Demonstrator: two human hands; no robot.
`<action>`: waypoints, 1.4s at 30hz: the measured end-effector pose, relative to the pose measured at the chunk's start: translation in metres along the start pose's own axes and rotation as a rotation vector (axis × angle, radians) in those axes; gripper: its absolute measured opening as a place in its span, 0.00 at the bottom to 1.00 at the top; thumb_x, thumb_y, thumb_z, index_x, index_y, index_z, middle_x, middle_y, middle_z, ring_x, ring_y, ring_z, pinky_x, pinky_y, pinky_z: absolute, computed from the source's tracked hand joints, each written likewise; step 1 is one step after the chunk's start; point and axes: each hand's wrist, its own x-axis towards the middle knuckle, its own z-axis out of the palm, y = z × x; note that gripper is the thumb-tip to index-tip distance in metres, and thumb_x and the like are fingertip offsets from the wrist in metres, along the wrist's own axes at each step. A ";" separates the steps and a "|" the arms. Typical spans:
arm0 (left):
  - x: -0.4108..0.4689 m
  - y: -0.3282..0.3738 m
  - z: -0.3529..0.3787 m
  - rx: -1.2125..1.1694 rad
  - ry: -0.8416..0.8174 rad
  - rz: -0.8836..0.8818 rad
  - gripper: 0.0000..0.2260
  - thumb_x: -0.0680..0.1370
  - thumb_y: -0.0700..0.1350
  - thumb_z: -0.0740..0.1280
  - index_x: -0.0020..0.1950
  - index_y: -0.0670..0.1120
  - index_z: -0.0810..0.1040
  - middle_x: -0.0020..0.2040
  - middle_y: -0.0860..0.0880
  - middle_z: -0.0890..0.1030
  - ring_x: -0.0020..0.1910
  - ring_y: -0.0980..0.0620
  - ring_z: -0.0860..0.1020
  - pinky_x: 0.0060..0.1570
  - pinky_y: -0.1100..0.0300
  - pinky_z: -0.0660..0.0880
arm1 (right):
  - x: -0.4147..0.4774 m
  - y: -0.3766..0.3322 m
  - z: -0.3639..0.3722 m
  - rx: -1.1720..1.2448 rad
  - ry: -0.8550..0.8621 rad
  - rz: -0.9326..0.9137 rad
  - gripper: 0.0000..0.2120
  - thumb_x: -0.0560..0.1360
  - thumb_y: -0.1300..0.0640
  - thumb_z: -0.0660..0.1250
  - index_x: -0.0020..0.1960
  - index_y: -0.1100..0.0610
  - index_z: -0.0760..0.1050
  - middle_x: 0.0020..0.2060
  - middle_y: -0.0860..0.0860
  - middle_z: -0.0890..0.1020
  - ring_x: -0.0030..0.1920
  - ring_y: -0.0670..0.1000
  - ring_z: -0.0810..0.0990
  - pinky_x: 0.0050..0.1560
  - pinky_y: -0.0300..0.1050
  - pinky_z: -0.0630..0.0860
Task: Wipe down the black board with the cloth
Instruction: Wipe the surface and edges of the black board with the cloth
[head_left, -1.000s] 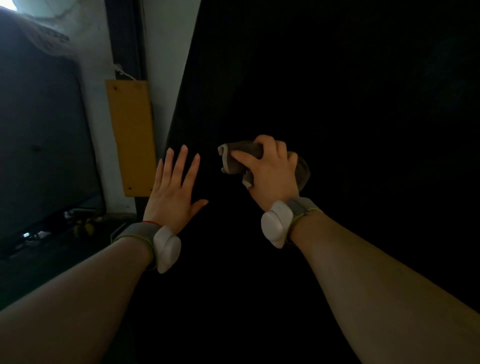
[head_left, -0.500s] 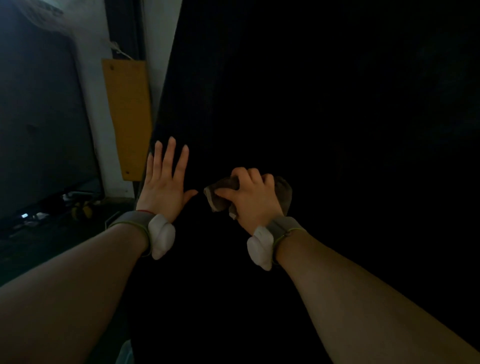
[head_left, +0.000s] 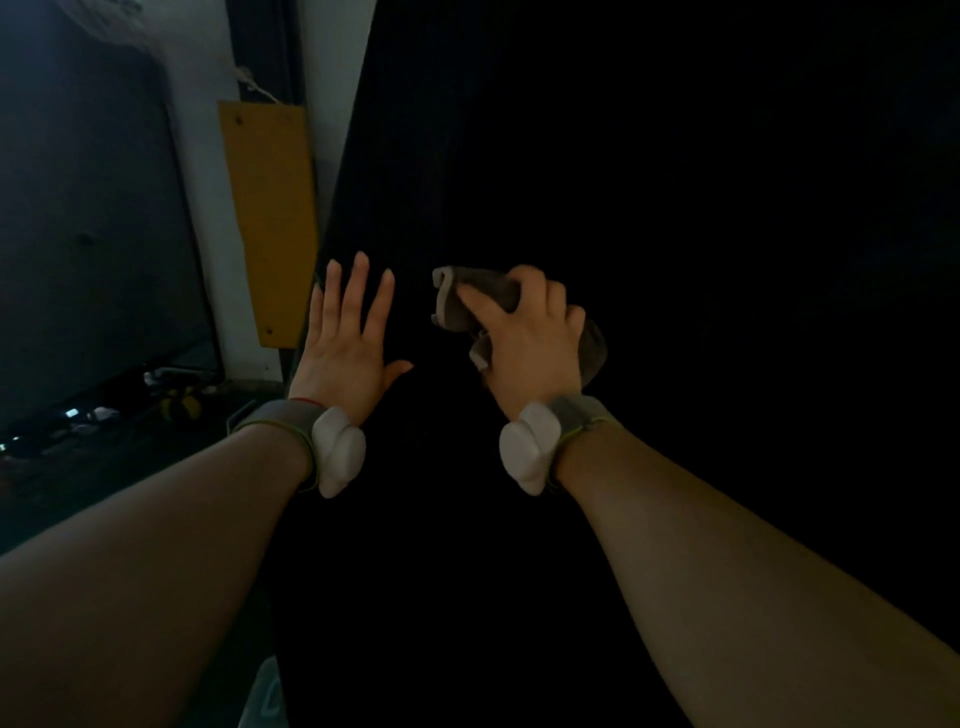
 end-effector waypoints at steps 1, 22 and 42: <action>0.000 0.000 0.000 -0.005 -0.001 0.003 0.45 0.71 0.50 0.72 0.75 0.44 0.43 0.76 0.38 0.45 0.74 0.35 0.43 0.72 0.43 0.42 | -0.005 0.000 0.011 -0.004 0.041 -0.025 0.26 0.73 0.51 0.69 0.68 0.39 0.66 0.65 0.56 0.66 0.60 0.59 0.60 0.59 0.62 0.63; -0.060 -0.013 0.038 0.045 -0.051 0.091 0.50 0.68 0.56 0.74 0.76 0.43 0.43 0.74 0.38 0.42 0.73 0.35 0.43 0.70 0.38 0.42 | -0.072 -0.003 0.028 0.128 -0.234 -0.236 0.23 0.76 0.49 0.67 0.70 0.44 0.69 0.65 0.60 0.68 0.62 0.64 0.66 0.58 0.55 0.61; -0.096 -0.022 0.047 -0.027 -0.041 0.125 0.36 0.75 0.61 0.60 0.77 0.45 0.53 0.77 0.38 0.51 0.75 0.38 0.44 0.71 0.41 0.40 | -0.080 -0.017 0.055 0.148 -0.065 0.012 0.23 0.77 0.48 0.66 0.71 0.45 0.66 0.71 0.59 0.64 0.68 0.63 0.60 0.65 0.61 0.55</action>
